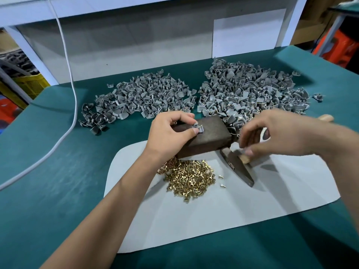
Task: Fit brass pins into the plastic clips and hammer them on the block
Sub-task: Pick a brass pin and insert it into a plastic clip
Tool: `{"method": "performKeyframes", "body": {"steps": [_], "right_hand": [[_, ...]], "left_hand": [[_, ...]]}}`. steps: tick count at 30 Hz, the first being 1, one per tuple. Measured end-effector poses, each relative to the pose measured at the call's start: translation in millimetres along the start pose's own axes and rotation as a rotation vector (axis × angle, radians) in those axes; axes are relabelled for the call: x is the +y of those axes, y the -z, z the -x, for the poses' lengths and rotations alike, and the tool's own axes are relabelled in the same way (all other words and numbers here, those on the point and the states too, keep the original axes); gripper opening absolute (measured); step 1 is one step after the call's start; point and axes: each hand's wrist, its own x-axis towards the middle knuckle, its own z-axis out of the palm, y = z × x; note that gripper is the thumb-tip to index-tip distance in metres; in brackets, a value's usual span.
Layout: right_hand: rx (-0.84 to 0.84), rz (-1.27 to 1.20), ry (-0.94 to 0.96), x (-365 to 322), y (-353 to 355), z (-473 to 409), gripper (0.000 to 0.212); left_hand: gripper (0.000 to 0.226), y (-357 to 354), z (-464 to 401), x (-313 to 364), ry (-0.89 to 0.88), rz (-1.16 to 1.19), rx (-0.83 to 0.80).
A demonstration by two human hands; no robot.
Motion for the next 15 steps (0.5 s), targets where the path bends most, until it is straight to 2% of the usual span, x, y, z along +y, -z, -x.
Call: {"method": "performKeyframes", "body": {"steps": [3,7,11,13,15], "right_hand": [[-0.084,0.035,-0.046,1.1,-12.8,0.7,0.027],[-0.094,0.061,-0.024,2.4,-20.2,-1.0,0.026],[-0.157,-0.201,0.040,-0.2,1.1,7.3,0.023],[-0.076,-0.239,0.104,-6.2,14.2,7.3,0.017],[0.102,-0.242,0.135,-17.1,16.3,-0.9,0.013]], "left_hand": [[0.011,2.9,-2.7,-3.6,0.068,0.010,-0.031],[0.010,4.2,-2.9,-4.6,0.091,0.034,-0.058],[0.011,6.4,-4.3,-6.8,0.072,0.044,-0.063],[0.011,6.3,-5.1,-9.0,0.069,0.047,-0.075],[0.009,6.1,-5.3,-10.6,0.070,0.053,-0.078]]}}
